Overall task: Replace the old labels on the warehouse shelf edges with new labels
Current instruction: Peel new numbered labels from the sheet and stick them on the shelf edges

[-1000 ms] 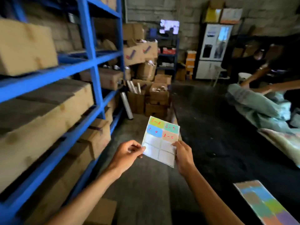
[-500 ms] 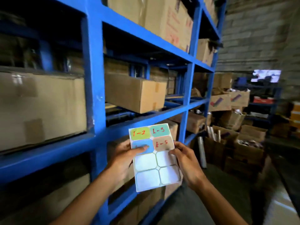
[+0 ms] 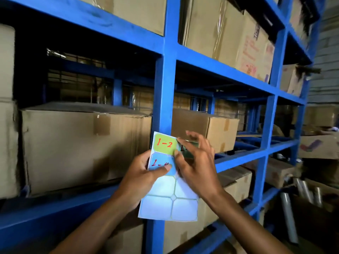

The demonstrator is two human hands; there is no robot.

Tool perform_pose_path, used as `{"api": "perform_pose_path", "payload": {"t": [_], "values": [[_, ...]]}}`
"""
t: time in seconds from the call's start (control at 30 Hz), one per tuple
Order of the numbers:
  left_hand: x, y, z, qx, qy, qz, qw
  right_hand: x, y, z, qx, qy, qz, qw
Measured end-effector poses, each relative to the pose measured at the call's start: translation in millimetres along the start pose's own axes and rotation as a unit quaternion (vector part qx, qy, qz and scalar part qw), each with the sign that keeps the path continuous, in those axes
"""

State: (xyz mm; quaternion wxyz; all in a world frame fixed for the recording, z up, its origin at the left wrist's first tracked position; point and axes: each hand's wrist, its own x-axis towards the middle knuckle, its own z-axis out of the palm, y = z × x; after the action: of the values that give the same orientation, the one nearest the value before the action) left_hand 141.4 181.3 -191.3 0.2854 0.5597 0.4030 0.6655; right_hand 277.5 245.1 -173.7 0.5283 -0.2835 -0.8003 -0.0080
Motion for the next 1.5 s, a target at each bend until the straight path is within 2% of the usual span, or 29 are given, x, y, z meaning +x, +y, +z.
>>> {"api": "perform_pose_path", "payload": {"t": [0.13, 0.57, 0.63, 0.7, 0.8, 0.9, 1.03, 1.23, 1.4, 1.5], "values": [[9.3, 8.3, -5.2, 0.035, 0.013, 0.023, 0.999, 16.9, 1.2, 8.2, 0.012, -0.011, -0.021, 1.0], [35.5, 35.9, 10.2, 0.063, 0.077, 0.043, 0.994, 58.9, 15.6, 5.8, 0.068, 0.026, -0.094, 0.993], [36.4, 40.2, 13.4, 0.035, 0.057, 0.04, 0.997, 63.8, 19.0, 2.0, 0.084, 0.03, -0.101, 0.991], [38.1, 44.9, 16.0, -0.037, 0.037, 0.029, 0.998, 68.0, 22.6, -0.4, 0.12, 0.023, -0.103, 0.987], [43.7, 50.0, 20.2, -0.081, 0.059, 0.032, 0.994, 71.0, 28.2, -1.5, 0.158, 0.012, -0.115, 0.981], [46.8, 51.8, 22.9, -0.034, 0.106, 0.033, 0.993, 70.8, 30.3, -0.3, 0.17, 0.008, -0.121, 0.978], [44.9, 49.3, 27.7, -0.021, 0.125, 0.038, 0.991, 67.2, 29.3, 0.4, 0.168, 0.001, -0.116, 0.979], [44.6, 48.7, 35.4, -0.019, 0.142, 0.07, 0.987, 66.8, 24.3, 1.4, 0.148, 0.061, -0.151, 0.975], [44.8, 50.0, 41.6, 0.028, 0.172, 0.096, 0.98, 69.1, 23.4, 1.5, 0.192, 0.1, -0.15, 0.965], [43.6, 50.2, 41.4, 0.055, 0.182, 0.103, 0.976, 70.8, 20.5, 2.3, 0.224, 0.098, -0.139, 0.96]]}}
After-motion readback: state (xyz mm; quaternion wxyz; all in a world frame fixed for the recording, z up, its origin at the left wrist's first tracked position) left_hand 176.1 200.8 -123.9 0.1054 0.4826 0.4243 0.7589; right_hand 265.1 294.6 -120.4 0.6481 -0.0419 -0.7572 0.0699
